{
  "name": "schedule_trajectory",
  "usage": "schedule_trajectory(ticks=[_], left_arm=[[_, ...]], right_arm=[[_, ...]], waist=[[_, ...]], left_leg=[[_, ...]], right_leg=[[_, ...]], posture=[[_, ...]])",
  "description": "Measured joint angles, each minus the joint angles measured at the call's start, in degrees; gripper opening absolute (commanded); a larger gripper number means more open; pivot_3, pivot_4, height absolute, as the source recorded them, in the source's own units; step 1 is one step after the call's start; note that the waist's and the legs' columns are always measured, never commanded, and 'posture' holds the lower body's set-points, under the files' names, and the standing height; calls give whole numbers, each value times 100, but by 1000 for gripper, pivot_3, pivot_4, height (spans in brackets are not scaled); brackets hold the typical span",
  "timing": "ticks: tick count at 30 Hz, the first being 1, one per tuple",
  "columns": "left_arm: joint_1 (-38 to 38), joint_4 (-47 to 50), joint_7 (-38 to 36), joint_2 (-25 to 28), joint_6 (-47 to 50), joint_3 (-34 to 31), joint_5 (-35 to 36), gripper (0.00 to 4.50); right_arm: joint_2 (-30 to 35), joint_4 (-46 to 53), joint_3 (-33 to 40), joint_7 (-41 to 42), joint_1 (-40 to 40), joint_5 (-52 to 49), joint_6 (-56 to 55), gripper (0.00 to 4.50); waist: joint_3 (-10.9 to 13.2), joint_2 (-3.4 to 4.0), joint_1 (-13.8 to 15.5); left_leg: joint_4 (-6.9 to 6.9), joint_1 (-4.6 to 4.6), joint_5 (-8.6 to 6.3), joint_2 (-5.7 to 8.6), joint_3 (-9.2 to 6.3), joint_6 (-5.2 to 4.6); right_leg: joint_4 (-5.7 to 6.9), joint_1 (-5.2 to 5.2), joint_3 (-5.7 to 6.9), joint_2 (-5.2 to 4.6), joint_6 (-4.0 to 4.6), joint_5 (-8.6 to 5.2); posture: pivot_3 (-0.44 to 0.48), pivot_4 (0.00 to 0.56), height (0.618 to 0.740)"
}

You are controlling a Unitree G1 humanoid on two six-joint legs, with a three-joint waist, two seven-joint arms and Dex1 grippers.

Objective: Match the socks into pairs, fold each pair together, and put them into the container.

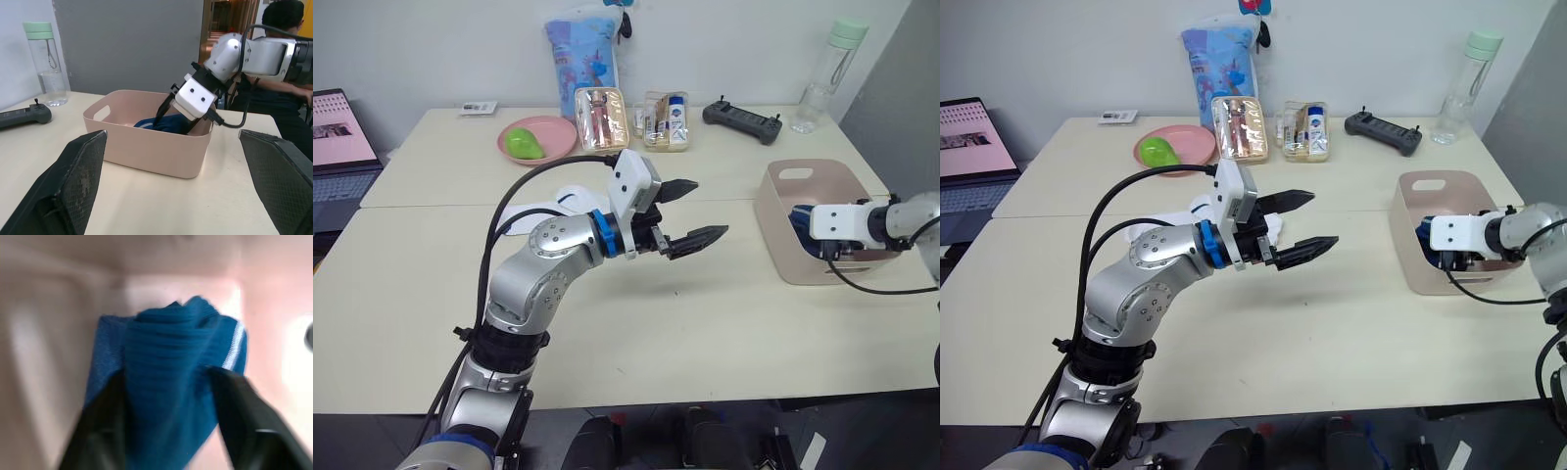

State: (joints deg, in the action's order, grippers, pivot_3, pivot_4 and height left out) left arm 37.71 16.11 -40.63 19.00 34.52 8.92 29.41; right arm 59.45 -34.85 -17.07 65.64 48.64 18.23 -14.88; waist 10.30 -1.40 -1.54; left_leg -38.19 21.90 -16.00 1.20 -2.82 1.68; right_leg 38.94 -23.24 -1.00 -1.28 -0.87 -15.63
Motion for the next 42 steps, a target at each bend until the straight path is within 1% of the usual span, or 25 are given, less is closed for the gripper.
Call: schedule_trajectory(ticks=[2,4,6,9,12,15,17,21,22,25,31,34,37,40,42], left_arm=[[0,-40,1,-3,-24,-10,-50,4500],[0,-74,0,-19,-47,-24,-71,4500],[0,-85,-2,-51,-107,-24,-90,4500],[7,-91,-10,-103,-152,-21,-118,4500],[6,-91,-36,-130,-159,-3,-144,4500],[14,-88,-80,-191,-151,65,-144,4500],[30,-88,-84,-240,-148,89,-149,4500],[78,-85,-105,-252,-146,108,-175,4500],[75,-84,-105,-250,-145,146,-197,4500],[5,-58,-107,-238,-131,209,-254,4500],[-38,19,-63,-226,-112,208,-274,4500],[-137,34,-49,-144,-103,207,-279,4500],[-197,54,-64,22,-72,186,-277,4500],[-251,64,-124,271,-50,32,-267,4500],[-308,68,-132,470,-69,-152,-273,4500]], right_arm=[[159,121,27,490,34,-177,133,4195],[210,227,32,1023,118,-392,369,4195],[225,256,51,1350,397,-505,549,4195],[233,-48,142,1168,992,-393,433,4195],[113,-618,181,674,1209,-204,226,3576],[-198,-1081,118,285,1132,-51,55,2533],[-334,-1265,47,175,1072,48,-10,1746],[-397,-1589,-118,-146,1024,350,-244,222],[-419,-1699,-195,-248,946,464,-315,37],[-637,-2025,-383,-461,642,652,-448,37],[-683,-2236,-310,-654,731,635,-513,37],[-689,-2271,-204,-555,787,504,-477,37],[-586,-2214,-63,-285,980,317,-399,37],[-383,-2053,48,-160,1304,267,-363,643],[-324,-1936,170,-211,1513,261,-370,1284]], waist=[[0,0,6],[1,0,8],[3,5,-11],[3,5,-14],[3,3,5],[3,4,6],[3,5,6],[3,4,5],[3,3,4],[3,5,2],[2,7,-3],[2,7,-9],[2,8,-14],[3,10,-16],[3,10,-22]], left_leg=[[0,1,-1,0,-2,-1],[-1,1,-1,1,-1,-2],[-2,-2,-1,1,2,-2],[0,-4,-1,-2,-3,-1],[-1,0,0,-1,-1,0],[-2,0,0,4,5,0],[-1,1,0,4,4,1],[-1,0,0,3,3,1],[-2,-1,0,3,2,1],[-4,-1,1,4,7,1],[-5,-3,1,1,3,1],[-6,-3,1,1,5,1],[-4,-3,0,1,3,1],[-3,-3,0,1,2,0],[-2,-4,0,0,3,0]], right_leg=[[-2,1,2,0,0,0],[-2,2,0,-1,0,0],[2,2,-2,-1,0,0],[2,2,4,-1,1,0],[-1,3,1,-2,1,0],[0,3,-4,-6,1,0],[1,1,-3,-6,1,0],[1,2,-1,-6,1,0],[1,3,-1,-6,1,0],[4,2,-6,-6,1,0],[4,5,-3,-3,1,0],[5,4,-4,-3,2,1],[5,3,-3,-3,1,1],[4,1,-2,-3,2,0],[4,1,-2,-3,2,0]], posture=[[0,150,740],[0,150,740],[0,150,740],[0,150,740],[0,150,740],[0,150,740],[0,150,740],[0,150,740],[0,150,740],[0,150,740],[0,150,740],[0,150,740],[0,150,740],[0,150,740],[0,150,740]])
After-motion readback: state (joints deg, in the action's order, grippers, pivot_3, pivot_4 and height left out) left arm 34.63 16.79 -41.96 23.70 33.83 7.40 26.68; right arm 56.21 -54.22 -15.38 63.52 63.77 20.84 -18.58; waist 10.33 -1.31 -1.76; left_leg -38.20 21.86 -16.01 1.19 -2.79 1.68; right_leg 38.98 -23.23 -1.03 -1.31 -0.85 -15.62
